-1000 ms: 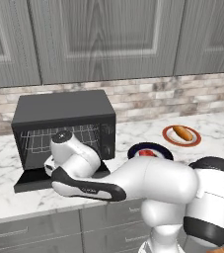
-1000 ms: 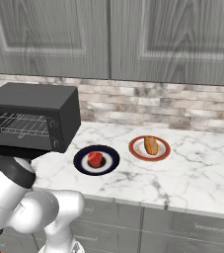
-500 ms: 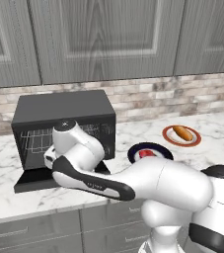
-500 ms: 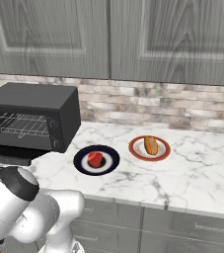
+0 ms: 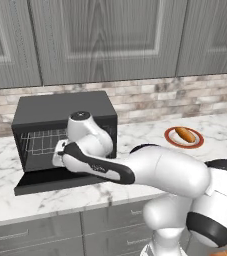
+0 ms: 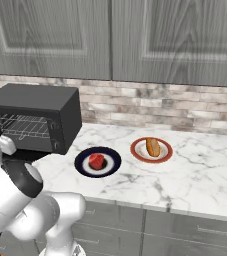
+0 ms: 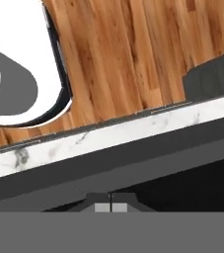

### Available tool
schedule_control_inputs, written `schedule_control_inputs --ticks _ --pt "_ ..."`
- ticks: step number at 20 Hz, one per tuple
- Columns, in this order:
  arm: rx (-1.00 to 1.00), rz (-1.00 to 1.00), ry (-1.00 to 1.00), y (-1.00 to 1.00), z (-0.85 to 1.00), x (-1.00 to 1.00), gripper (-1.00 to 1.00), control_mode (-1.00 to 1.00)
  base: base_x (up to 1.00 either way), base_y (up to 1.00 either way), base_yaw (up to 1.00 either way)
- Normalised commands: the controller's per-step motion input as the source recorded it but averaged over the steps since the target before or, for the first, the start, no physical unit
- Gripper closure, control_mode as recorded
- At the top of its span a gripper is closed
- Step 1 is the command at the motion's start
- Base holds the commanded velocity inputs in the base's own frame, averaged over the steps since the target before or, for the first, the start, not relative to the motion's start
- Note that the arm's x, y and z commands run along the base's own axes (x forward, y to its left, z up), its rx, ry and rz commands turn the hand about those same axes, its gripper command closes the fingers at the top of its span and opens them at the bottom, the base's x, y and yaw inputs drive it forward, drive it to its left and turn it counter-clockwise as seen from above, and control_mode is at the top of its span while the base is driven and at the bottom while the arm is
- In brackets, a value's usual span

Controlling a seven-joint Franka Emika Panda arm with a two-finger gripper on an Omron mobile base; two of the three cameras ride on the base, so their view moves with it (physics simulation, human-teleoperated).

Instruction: Open the toaster oven door. Place the hotdog bun on the top rack in the toaster oven and place the steak on the bottom rack.

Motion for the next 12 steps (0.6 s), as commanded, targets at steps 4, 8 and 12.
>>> schedule_control_inputs --ticks 4,8,12 --pt "-0.05 0.37 0.01 0.11 -0.49 0.38 1.00 -1.00 0.00 0.00 0.00" --pt "-0.03 0.27 0.00 0.18 -0.45 0.18 1.00 -1.00 0.00 0.00 0.00" --pt "-0.04 0.17 0.05 0.19 -0.60 0.04 1.00 -1.00 0.00 0.00 0.00"
